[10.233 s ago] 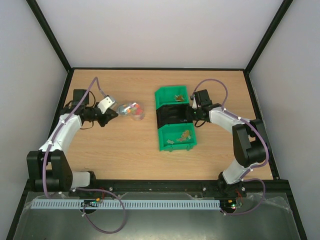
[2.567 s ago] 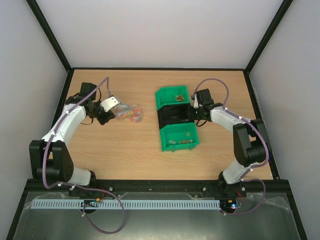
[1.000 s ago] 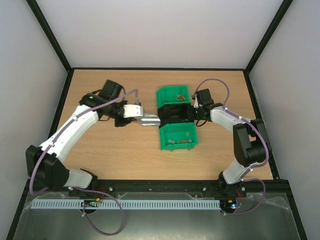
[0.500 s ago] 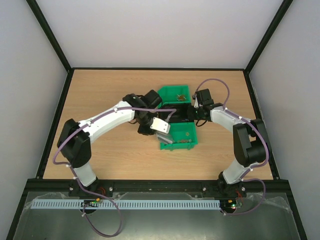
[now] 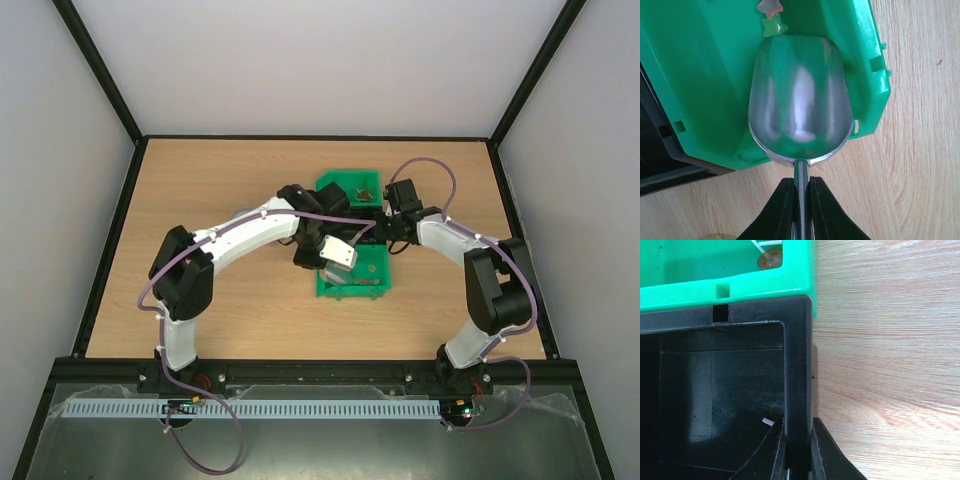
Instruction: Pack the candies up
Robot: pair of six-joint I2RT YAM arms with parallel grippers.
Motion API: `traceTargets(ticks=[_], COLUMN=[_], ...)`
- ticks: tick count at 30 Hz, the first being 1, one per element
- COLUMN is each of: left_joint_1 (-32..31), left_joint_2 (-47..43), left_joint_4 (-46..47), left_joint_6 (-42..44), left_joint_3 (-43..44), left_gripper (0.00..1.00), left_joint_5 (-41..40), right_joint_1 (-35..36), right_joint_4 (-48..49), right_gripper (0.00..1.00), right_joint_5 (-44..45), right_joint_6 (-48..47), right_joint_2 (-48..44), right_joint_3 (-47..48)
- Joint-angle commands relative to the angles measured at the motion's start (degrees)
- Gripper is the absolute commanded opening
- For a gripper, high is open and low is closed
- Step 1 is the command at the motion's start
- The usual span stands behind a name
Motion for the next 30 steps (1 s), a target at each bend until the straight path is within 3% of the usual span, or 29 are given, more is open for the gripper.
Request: traceTargets(ticks=[1,13,23,30], left_joint_1=[-0.36,-0.39,7.27,10.51], left_joint_2=[3.67,8.42,0.25,-5.69], left_joint_4=[-3.42,10.33,35.81,49.63], left_joint_6=[-2.95,-8.17,-16.48,-21.75], left_joint_3=[-1.41,-6.44,-23.86,-32.34], left_gripper=[0.02,0.02,0.02,0.02], left_joint_5=[0.55,6.96,29.05,36.46], right_joint_1=[0.24,0.24,0.24,0.10], right_joint_4=[-1.49,-1.22,-0.43,0.17], right_gripper=[0.01,0.01,0.01,0.01], right_joint_5=[1.96,0.72,-1.75,-4.81], right_joint_6=[3.41,4.61,3.14,-0.44], right_joint_2=[-1.07,0.38,0.20,-1.71], right_joint_3=[-0.84,-0.59,-0.90,-2.55])
